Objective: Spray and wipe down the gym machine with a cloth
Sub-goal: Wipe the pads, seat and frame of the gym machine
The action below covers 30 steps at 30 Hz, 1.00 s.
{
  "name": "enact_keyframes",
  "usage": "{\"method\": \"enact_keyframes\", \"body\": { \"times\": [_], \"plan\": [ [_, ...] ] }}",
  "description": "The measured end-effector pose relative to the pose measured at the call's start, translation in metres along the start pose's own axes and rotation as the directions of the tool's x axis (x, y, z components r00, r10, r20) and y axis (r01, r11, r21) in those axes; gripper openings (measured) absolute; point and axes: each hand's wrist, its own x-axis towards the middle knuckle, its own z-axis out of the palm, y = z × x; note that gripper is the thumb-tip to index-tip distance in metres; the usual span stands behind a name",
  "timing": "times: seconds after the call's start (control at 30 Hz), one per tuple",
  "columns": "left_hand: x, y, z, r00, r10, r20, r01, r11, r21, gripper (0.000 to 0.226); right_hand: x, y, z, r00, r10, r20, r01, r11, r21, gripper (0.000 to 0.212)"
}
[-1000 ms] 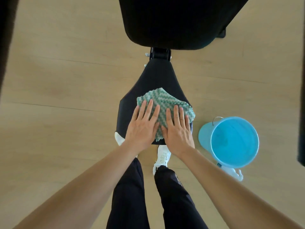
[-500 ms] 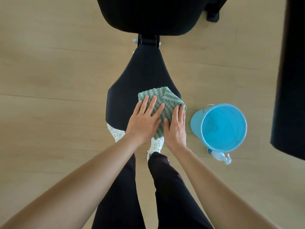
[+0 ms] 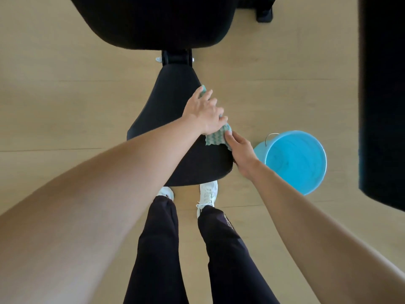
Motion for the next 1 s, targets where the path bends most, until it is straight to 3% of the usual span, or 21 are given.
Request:
{"method": "enact_keyframes", "body": {
  "times": [0.2, 0.27, 0.37, 0.47, 0.63, 0.73, 0.83, 0.9, 1.0],
  "plan": [
    [-0.036, 0.016, 0.037, 0.979, 0.117, -0.169, -0.132, 0.988, -0.084, 0.053, -0.046, 0.028, 0.009, 0.992, -0.064, -0.113, 0.063, 0.998, -0.017, 0.015],
    [-0.056, 0.026, 0.056, 0.973, 0.126, -0.196, -0.142, 0.987, -0.073, 0.057, -0.062, 0.041, 0.013, 0.989, -0.043, -0.139, 0.039, 0.999, -0.028, 0.021],
    [-0.087, 0.039, 0.083, 0.964, 0.079, -0.254, -0.111, 0.988, -0.112, 0.057, -0.083, 0.050, 0.010, 0.991, -0.037, -0.126, 0.033, 0.999, -0.033, 0.038],
    [-0.114, 0.045, 0.102, 0.943, 0.009, -0.334, -0.068, 0.984, -0.166, 0.055, -0.089, 0.047, -0.001, 0.998, 0.021, -0.064, -0.024, 0.999, -0.038, 0.034],
    [-0.147, 0.061, 0.119, 0.923, -0.152, -0.354, 0.084, 0.976, -0.200, 0.056, -0.083, 0.024, -0.017, 0.973, -0.049, -0.226, 0.007, 0.983, -0.183, 0.038],
    [-0.166, 0.069, 0.129, 0.904, -0.249, -0.349, 0.163, 0.952, -0.258, 0.062, -0.073, 0.010, 0.000, 0.984, -0.029, -0.174, 0.008, 0.993, -0.120, 0.025],
    [-0.184, 0.076, 0.138, 0.860, -0.356, -0.365, 0.249, 0.918, -0.310, 0.062, -0.070, 0.015, 0.025, 0.972, 0.077, -0.224, -0.089, 0.995, -0.043, 0.019],
    [-0.193, 0.080, 0.141, 0.850, -0.399, -0.345, 0.297, 0.903, -0.312, 0.063, -0.074, 0.023, 0.038, 0.946, 0.182, -0.268, -0.161, 0.982, 0.100, 0.027],
    [-0.205, 0.081, 0.145, 0.851, -0.440, -0.287, 0.354, 0.884, -0.306, 0.067, -0.090, 0.028, 0.055, 0.915, 0.368, -0.167, -0.281, 0.876, 0.392, 0.027]
  ]
}}
